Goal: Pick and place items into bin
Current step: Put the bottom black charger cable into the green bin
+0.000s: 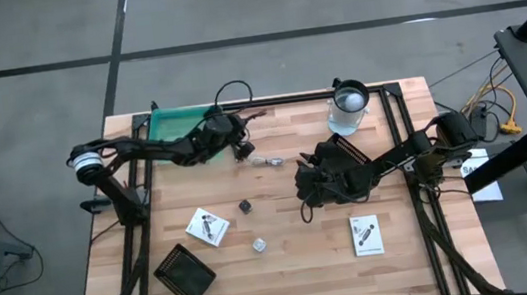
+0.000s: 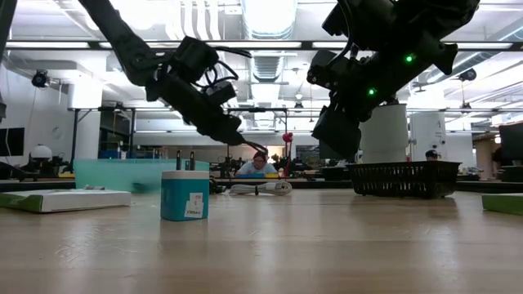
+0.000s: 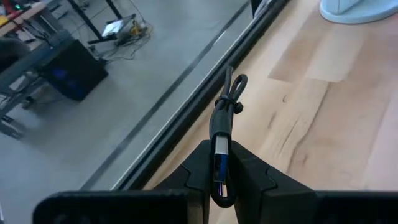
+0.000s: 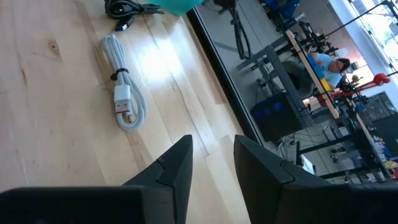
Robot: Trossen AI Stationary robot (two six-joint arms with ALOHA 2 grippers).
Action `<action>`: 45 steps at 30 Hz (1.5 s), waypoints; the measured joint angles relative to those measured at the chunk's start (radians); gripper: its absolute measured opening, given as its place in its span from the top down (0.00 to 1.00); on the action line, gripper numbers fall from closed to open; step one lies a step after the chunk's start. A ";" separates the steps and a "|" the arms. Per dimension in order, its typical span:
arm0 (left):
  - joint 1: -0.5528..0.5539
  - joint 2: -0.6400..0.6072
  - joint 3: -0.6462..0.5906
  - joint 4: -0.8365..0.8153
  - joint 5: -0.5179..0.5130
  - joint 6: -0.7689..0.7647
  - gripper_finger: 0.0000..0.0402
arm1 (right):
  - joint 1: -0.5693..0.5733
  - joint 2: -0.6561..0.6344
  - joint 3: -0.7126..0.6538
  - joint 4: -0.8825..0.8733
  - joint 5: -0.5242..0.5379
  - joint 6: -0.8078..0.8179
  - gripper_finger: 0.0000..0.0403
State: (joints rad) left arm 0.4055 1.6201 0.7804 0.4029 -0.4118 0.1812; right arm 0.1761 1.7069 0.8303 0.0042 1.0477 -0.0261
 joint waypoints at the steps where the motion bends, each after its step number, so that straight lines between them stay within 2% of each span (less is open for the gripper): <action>1: -0.002 -0.004 -0.001 -0.004 -0.007 0.000 0.94 | 0.000 0.000 0.000 0.000 0.000 0.000 0.74; 6: -0.011 -0.034 -0.002 -0.105 -0.072 -0.016 0.94 | 0.000 0.000 0.000 -0.001 0.000 0.000 0.74; 11: -0.028 -0.073 -0.002 -0.242 -0.241 -0.102 0.94 | 0.000 0.000 0.000 -0.002 0.000 0.000 0.76; 14: -0.043 -0.087 -0.002 -0.247 -0.325 -0.124 0.94 | 0.000 0.000 0.000 -0.003 0.000 0.000 0.77; 19: -0.065 -0.088 -0.002 -0.260 -0.396 -0.123 0.94 | 0.000 0.000 0.000 -0.004 0.000 0.008 0.77; 25: -0.077 -0.087 -0.002 -0.292 -0.427 -0.124 0.94 | 0.000 0.000 -0.001 -0.005 0.000 0.011 0.77; 30: -0.082 -0.088 -0.002 -0.326 -0.540 -0.160 0.94 | 0.000 0.000 -0.001 -0.005 0.000 0.016 0.78; 35: -0.082 -0.119 -0.002 -0.503 -0.550 -0.300 0.94 | 0.000 0.000 -0.002 -0.006 0.000 0.019 0.77; 42: -0.082 -0.185 -0.003 -0.747 -0.565 -0.604 0.94 | 0.000 0.000 -0.002 -0.009 0.000 0.019 0.79; 45: -0.082 -0.197 -0.023 -0.780 -0.564 -0.667 0.94 | 0.000 0.000 -0.002 -0.008 0.000 0.019 0.80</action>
State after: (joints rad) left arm 0.3237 1.4235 0.7574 -0.3769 -0.9760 -0.4855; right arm 0.1764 1.7069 0.8280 -0.0042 1.0473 -0.0075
